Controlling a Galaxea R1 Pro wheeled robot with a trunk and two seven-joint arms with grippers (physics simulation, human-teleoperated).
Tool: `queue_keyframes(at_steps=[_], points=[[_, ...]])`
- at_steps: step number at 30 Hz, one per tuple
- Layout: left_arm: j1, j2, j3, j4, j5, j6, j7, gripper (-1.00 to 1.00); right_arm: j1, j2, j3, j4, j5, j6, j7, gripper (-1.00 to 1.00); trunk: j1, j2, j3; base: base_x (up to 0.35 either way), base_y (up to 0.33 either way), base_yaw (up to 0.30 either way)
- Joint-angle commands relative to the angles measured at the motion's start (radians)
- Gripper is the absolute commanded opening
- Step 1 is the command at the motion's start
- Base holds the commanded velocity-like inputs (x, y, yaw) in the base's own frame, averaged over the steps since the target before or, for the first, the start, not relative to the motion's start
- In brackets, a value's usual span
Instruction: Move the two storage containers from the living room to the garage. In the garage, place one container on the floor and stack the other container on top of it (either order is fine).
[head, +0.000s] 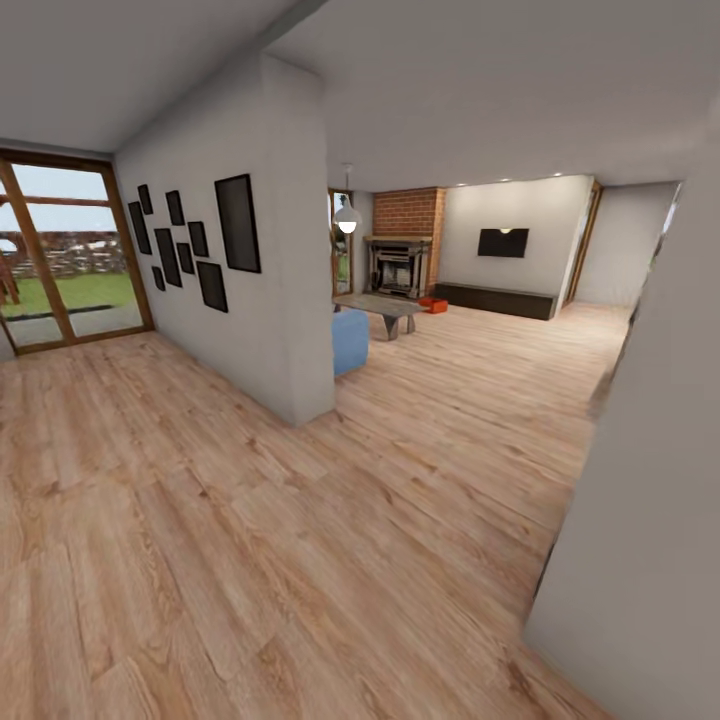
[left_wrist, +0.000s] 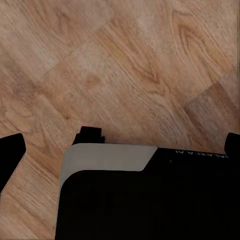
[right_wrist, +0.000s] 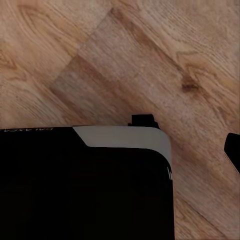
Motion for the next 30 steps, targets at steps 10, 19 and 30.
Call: queue_keyframes(at_steps=[10, 19, 30], points=[[-0.001, 0.0, 0.006, 0.0, 0.009, 0.0, -0.003, 1.0, -0.001, 0.001, 0.008, 0.003, -0.01, -0.005, 0.004, 1.0, 0.001, -0.001, -0.001, 0.327, 0.0, 0.0], [-0.001, 0.0, 0.006, 0.0, 0.009, 0.0, -0.003, 1.0, -0.001, 0.001, 0.008, 0.003, -0.01, -0.005, 0.004, 1.0, 0.001, -0.001, -0.001, 0.327, 0.0, 0.0], [-0.001, 0.0, 0.006, 0.0, 0.009, 0.0, -0.003, 1.0, -0.001, 0.001, 0.008, 0.003, -0.01, -0.005, 0.004, 1.0, 0.001, -0.001, -0.001, 0.327, 0.0, 0.0]])
